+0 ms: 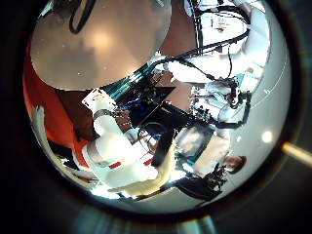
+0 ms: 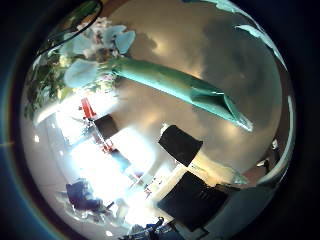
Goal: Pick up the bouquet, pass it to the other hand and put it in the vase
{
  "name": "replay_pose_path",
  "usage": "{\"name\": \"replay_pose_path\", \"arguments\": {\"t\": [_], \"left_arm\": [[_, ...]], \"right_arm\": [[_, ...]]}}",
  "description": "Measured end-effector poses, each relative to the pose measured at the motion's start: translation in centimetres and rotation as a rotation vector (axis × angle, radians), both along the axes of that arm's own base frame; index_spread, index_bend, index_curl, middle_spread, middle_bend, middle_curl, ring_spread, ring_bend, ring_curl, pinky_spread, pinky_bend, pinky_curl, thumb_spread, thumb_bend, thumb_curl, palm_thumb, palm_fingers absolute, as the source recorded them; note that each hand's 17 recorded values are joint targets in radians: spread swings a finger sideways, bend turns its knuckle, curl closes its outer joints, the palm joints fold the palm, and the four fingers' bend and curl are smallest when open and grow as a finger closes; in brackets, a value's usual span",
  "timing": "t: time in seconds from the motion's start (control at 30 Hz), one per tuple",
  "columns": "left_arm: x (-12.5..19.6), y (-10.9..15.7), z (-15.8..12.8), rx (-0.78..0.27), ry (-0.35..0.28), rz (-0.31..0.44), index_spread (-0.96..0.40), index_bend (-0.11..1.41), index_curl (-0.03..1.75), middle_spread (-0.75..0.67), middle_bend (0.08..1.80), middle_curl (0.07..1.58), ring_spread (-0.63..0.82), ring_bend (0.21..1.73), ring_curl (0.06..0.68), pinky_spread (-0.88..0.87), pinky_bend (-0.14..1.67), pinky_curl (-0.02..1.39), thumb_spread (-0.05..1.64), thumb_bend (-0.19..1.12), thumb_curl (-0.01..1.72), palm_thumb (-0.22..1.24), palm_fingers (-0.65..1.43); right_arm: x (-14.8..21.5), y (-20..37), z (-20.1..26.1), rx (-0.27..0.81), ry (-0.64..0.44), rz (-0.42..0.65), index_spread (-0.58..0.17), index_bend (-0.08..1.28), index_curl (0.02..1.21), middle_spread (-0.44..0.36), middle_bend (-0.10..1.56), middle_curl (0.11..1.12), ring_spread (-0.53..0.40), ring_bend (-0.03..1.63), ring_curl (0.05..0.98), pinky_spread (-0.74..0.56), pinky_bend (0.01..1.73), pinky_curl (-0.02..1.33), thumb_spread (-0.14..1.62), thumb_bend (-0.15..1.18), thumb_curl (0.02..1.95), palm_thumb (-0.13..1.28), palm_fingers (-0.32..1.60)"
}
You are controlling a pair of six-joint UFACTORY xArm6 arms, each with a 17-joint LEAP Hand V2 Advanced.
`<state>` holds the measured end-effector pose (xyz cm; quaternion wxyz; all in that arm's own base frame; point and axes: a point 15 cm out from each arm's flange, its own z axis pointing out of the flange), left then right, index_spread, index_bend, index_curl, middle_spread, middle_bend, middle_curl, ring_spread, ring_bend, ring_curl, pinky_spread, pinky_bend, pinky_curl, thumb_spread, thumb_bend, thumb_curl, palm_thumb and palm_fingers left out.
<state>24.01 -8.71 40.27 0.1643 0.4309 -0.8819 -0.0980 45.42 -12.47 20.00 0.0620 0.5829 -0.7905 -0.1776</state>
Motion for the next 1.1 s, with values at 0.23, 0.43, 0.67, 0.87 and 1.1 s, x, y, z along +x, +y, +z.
{"name": "replay_pose_path", "arguments": {"t": [0.23, 0.43, 0.67, 0.87, 1.1], "left_arm": [[0.1, 0.5, -0.4, -0.007, 0.015, 0.006, 0.0, 0.17, 0.33, 0.35, 0.19, 0.32, 0.52, 0.5, 0.181, 0.51, 0.22, 0.32, 1.03, -0.03, 0.29, 0.11, 0.11], [0.4, 0.4, -0.6, -0.011, 0.017, 0.01, 0.0, 0.17, 0.33, 0.35, 0.19, 0.32, 0.52, 0.49, 0.186, 0.51, 0.22, 0.32, 1.03, -0.03, 0.29, 0.11, 0.11], [0.4, 0.1, -0.4, -0.01, 0.013, 0.009, 0.0, 0.17, 0.33, 0.36, 0.19, 0.32, 0.52, 0.49, 0.191, 0.51, 0.22, 0.32, 1.03, -0.03, 0.29, 0.11, 0.11], [0.3, 0.1, -0.4, -0.009, 0.016, 0.008, 0.0, 0.17, 0.33, 0.35, 0.19, 0.32, 0.52, 0.49, 0.194, 0.51, 0.22, 0.32, 1.03, -0.03, 0.29, 0.11, 0.11], [0.5, 0.0, -0.2, -0.011, 0.012, 0.009, 0.0, 0.17, 0.33, 0.35, 0.19, 0.32, 0.52, 0.48, 0.197, 0.51, 0.21, 0.32, 1.03, -0.03, 0.29, 0.11, 0.11]], "right_arm": [[0.0, 1.9, -1.7, 0.004, 0.047, 0.036, -0.176, 0.18, 0.32, 0.004, 0.4, 0.4, -0.052, 0.89, 0.266, 0.24, 0.71, 0.19, 1.05, -0.03, 0.36, 0.46, 0.37], [0.0, 2.9, -3.0, 0.0, 0.079, 0.046, -0.177, 0.18, 0.33, -0.004, 0.43, 0.41, -0.061, 0.9, 0.265, 0.23, 0.7, 0.17, 1.05, -0.02, 0.37, 0.49, 0.4], [-0.4, 3.0, -4.6, 0.01, 0.12, 0.047, -0.199, 0.19, 0.35, -0.058, 0.51, 0.44, -0.148, 0.99, 0.283, 0.11, 0.69, 0.12, 1.04, -0.01, 0.4, 0.6, 0.54], [-0.4, 2.6, -5.4, -0.019, 0.14, 0.052, -0.349, 0.27, 0.4, -0.202, 0.65, 0.5, -0.262, 1.09, 0.328, -0.29, 0.93, 0.16, 1.02, 0.01, 0.44, 0.75, 1.22], [1.3, 1.2, -1.3, -0.035, 0.009, 0.011, -0.367, 0.83, 0.67, -0.206, 1.04, 0.67, -0.237, 1.25, 0.447, -0.32, 1.24, 0.33, 0.99, 0.06, 0.53, 0.98, 1.37]]}}
